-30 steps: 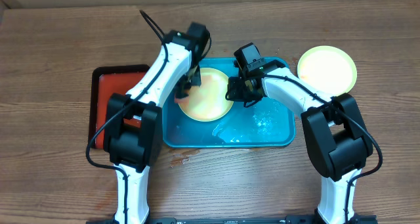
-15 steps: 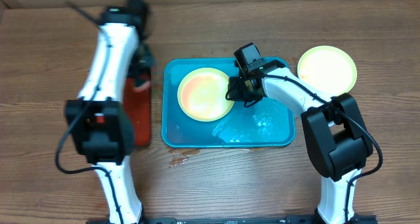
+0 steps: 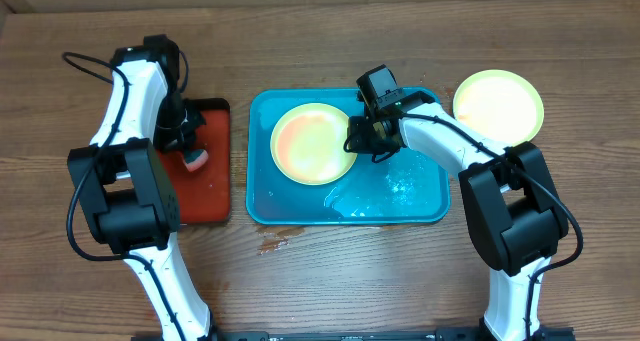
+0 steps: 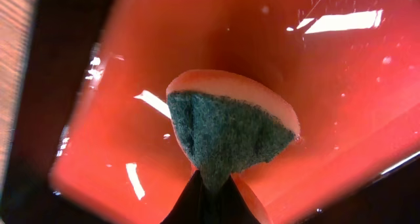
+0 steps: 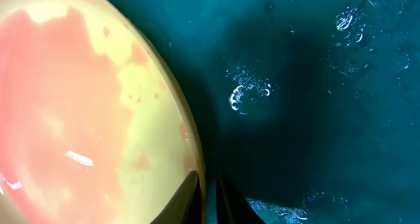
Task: Clean dirty plates on tray and stack at the side
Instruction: 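Lift the yellow plate with right gripper and carry it toward the right stack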
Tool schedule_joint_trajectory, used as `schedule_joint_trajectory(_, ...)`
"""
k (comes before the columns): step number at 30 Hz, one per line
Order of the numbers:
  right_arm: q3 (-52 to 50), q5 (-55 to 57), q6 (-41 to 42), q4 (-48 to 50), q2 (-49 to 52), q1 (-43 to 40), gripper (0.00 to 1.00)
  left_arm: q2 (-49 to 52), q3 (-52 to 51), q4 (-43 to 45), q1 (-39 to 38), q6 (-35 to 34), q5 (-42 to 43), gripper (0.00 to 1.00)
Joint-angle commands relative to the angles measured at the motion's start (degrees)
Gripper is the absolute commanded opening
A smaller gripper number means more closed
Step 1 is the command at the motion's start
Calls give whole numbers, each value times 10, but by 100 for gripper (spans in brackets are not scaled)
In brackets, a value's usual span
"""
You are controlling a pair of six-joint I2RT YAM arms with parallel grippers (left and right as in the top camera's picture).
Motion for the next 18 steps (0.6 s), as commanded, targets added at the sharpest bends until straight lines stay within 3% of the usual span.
schedule_joint_trajectory(1,-2,10,-2,2,1,-5,9,3,-5,9,-3,3,9,6)
schedule_joint_trajectory(5,-3,10,-15,-2,1,-5,4,3,-5,16,3,4,9,11)
schedule_joint_trajectory(6,-2,10,-18,-3,1,-5,4,3,-5,16,5,4,9,17)
schedule_joint_trajectory(7,-2,10,-18,-3,1,-5,4,3,-5,16,7,4,10,29)
schedule_joint_trajectory(8,-2,10,-18,-3,1,-5,4,3,-5,16,10,6,10,34)
schedule_joint_trajectory(11,5,10,-19,-13,1,-5,4,3,-5,14,18,5,12,38)
schedule_joint_trajectory(18,86,10,-75,-84,0,3,4,3,51,-7,28,51,78,38)
